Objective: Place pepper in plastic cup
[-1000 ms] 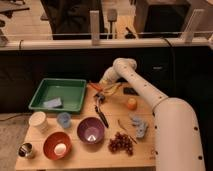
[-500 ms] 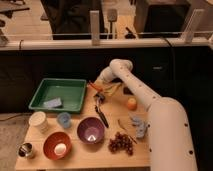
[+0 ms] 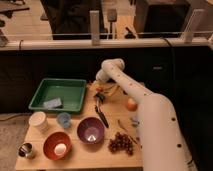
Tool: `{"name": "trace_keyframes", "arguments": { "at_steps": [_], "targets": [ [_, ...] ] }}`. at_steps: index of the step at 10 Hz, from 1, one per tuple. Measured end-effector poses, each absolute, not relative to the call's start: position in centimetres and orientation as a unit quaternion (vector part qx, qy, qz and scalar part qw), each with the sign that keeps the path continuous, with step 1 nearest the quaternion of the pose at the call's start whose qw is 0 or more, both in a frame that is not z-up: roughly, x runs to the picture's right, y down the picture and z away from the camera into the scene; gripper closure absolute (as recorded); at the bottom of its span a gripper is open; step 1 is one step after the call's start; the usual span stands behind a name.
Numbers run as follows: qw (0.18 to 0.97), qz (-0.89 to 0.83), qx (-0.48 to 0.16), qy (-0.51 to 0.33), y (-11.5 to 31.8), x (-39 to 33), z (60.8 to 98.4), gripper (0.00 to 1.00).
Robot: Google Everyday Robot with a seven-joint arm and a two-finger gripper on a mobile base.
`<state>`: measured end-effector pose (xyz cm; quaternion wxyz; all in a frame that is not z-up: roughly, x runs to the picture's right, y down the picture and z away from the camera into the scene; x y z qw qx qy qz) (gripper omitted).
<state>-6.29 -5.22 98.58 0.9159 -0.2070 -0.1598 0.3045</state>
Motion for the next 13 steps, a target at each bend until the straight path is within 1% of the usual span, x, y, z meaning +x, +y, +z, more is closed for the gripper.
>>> {"name": "trace_keyframes", "arguments": {
  "at_steps": [5,10,11,12,13],
  "targets": [
    [0.912,0.313,-0.229,-0.136,-2.4,-6.2,100.7,0.2],
    [0.91,0.314,-0.242,-0.12,-0.6,-6.2,102.1,0.21],
    [0.911,0.314,-0.242,-0.117,-0.4,-6.0,102.3,0.27],
    [0.911,0.314,-0.242,-0.115,-0.3,-5.9,102.5,0.37],
    [0.911,0.314,-0.242,-0.113,-0.3,-5.8,102.6,0.42]
  ]
}}
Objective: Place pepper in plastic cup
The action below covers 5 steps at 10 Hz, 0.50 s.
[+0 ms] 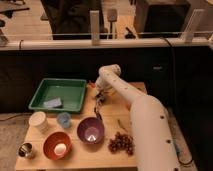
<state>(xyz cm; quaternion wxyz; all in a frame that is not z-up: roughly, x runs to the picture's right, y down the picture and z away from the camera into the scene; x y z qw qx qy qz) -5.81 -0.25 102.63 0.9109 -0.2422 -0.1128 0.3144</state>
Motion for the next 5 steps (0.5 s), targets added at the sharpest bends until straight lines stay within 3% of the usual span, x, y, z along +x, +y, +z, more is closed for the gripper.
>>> {"name": "trace_keyframes", "arguments": {
  "at_steps": [5],
  "targets": [
    [0.911,0.314,-0.247,-0.103,0.35,-5.69,103.39,0.45]
  ]
}}
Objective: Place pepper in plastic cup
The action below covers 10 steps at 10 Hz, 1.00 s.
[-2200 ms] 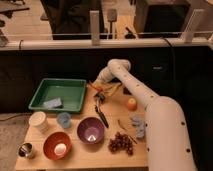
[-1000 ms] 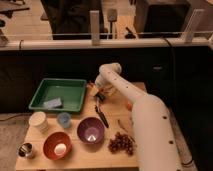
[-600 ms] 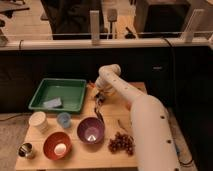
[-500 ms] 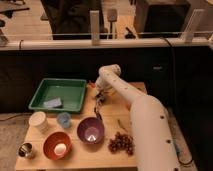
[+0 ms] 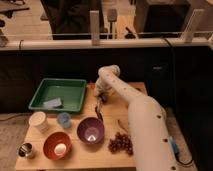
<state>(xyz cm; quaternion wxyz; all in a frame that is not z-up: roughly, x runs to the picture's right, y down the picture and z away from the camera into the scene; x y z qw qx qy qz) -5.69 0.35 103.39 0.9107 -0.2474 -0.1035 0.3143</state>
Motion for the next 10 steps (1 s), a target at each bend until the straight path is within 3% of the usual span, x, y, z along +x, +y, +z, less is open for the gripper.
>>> {"name": "trace_keyframes", "arguments": {
  "at_steps": [4,7,10],
  "targets": [
    [0.911,0.315,-0.245,-0.099,0.3,-5.2,103.4,0.45],
    [0.913,0.315,-0.241,-0.095,0.1,-4.8,103.4,0.58],
    [0.919,0.311,-0.228,-0.083,-0.3,-4.1,103.5,0.58]
  ]
}}
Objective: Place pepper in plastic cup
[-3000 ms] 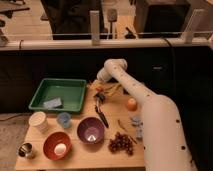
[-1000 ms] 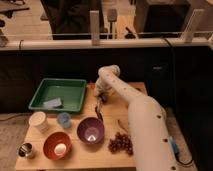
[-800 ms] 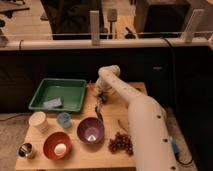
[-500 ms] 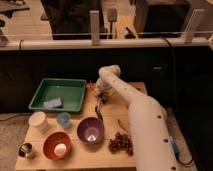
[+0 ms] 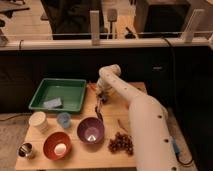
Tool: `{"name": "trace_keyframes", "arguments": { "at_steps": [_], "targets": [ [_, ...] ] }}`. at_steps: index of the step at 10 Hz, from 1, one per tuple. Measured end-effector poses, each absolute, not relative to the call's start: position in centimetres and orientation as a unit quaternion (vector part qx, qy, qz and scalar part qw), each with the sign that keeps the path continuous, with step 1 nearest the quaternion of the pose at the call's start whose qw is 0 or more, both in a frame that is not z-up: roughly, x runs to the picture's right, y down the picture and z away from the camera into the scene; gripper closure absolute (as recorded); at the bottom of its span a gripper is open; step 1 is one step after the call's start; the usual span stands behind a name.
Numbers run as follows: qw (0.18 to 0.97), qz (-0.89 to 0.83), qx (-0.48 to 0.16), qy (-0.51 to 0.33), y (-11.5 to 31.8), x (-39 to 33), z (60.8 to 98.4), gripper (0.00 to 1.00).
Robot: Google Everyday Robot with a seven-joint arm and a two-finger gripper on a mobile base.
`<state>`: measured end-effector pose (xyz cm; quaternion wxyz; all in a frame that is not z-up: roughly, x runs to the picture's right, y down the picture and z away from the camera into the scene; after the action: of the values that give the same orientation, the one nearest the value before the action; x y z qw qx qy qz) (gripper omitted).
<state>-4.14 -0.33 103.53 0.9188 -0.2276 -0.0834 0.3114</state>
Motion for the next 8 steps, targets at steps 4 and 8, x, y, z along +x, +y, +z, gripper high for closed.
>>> {"name": "trace_keyframes", "arguments": {
  "at_steps": [4,8],
  "targets": [
    [0.919,0.325,-0.212,-0.069,-1.0,-2.3,103.9,0.85],
    [0.916,0.345,-0.195,-0.055,-1.8,0.2,104.4,1.0]
  ]
}}
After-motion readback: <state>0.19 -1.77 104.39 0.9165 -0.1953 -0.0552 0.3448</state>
